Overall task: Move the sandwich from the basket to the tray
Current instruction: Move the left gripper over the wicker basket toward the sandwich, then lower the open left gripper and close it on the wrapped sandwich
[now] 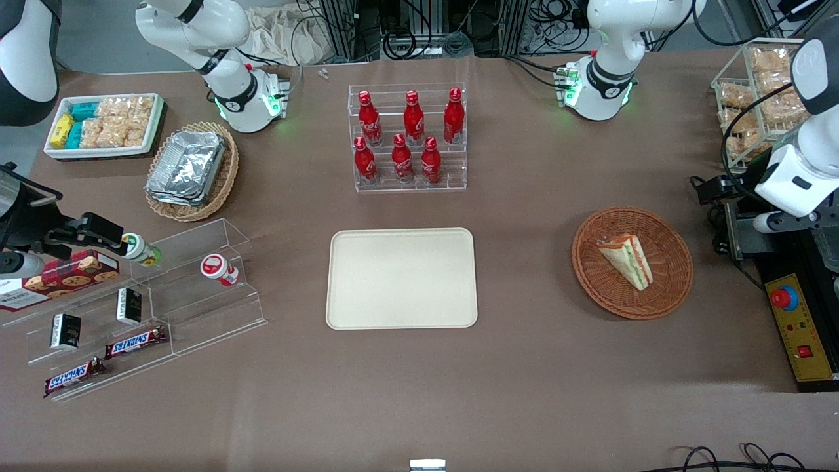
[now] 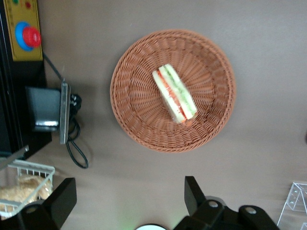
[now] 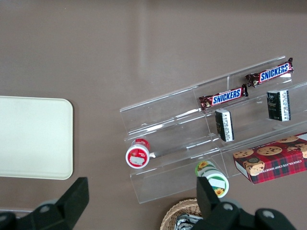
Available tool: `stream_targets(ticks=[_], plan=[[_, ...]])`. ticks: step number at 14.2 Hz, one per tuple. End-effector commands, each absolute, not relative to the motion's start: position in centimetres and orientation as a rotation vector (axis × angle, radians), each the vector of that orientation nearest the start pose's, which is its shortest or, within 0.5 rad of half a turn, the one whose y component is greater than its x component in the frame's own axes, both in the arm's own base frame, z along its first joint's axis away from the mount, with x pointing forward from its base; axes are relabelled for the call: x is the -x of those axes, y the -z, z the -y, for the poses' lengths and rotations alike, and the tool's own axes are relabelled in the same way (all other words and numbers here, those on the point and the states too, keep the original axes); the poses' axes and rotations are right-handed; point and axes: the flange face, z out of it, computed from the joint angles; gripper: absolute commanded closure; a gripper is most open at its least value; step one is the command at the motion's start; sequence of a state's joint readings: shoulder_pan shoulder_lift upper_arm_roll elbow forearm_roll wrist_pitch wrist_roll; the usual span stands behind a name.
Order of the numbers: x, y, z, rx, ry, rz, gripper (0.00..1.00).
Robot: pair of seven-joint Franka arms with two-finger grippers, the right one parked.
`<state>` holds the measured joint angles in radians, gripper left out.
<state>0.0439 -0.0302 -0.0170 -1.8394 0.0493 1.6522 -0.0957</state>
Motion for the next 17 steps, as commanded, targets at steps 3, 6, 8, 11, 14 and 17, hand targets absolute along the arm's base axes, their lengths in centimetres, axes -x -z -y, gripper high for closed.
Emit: stream_targets(ticks=[3, 6, 8, 11, 14, 17], plan=[[-51.7, -48.0, -1.4, 3.06, -0.236, 0.593, 0.0], [-51.4, -44.3, -1.0, 3.042, -0.276, 0.764, 0.0], [-51.4, -41.4, -0.2, 3.016, -0.263, 0.869, 0.0], [-51.7, -36.5, 0.6, 2.965, -0.231, 1.014, 0.0], [-52.6, -33.4, 1.4, 2.956, -0.243, 1.028, 0.0], [-52.9, -30.9, 2.0, 2.94, -0.248, 1.062, 0.0]])
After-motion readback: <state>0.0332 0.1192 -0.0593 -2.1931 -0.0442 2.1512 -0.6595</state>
